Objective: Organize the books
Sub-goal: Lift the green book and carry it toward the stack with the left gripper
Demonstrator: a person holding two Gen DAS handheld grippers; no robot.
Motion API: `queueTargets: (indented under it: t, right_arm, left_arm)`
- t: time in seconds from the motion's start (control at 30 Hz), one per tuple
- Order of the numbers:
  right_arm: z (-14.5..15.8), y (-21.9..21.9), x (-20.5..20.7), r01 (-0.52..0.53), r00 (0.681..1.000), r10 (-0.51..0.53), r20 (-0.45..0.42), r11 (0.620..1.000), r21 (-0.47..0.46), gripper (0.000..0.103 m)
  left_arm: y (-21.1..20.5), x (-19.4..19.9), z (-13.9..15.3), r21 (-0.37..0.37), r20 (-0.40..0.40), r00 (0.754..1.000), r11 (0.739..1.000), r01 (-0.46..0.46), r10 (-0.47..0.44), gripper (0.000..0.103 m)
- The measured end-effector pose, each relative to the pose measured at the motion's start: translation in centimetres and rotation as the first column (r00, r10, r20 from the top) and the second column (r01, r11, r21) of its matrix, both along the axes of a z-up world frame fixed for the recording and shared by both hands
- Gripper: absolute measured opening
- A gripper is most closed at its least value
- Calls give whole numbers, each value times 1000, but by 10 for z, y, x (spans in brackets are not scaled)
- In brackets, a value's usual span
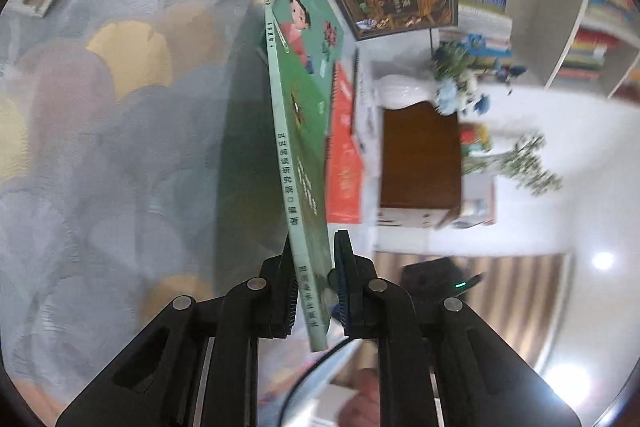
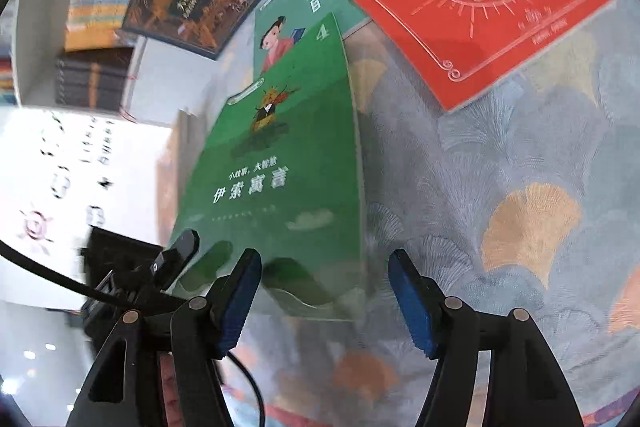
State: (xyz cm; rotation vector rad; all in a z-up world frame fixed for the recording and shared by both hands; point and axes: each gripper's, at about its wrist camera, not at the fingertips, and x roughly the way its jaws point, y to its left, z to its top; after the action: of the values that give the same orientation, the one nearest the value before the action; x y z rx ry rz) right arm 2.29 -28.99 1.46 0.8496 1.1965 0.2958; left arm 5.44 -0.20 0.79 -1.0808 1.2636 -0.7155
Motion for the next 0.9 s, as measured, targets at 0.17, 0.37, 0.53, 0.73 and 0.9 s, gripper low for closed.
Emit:
queueTargets:
  t: [0.17,0.37,0.53,0.73,0.9]
  right_arm:
    - [-20,-3,10,25,1000,-21,-20,979,203,64]
    - [-22,6,27,48,999,-44,-21,967,248,27]
    - [4,31,21,-85,995,90,35,988,-128,27]
    - [25,62,-3,-177,972,223,74,904,-389,27]
    - [44,78,-27,-205,944,308,116,827,-524,27]
  left_arm:
    - [-3,-1,-1,-63,-46,999,998,-16,13,12]
    - [0,-6,-6,82,-49,999,996,22,-18,11]
    - [-7,-20,0,350,40,992,932,99,-120,12]
    - [-13,-42,8,424,112,975,897,126,-190,12]
    - [-21,-55,28,489,200,946,863,130,-256,12]
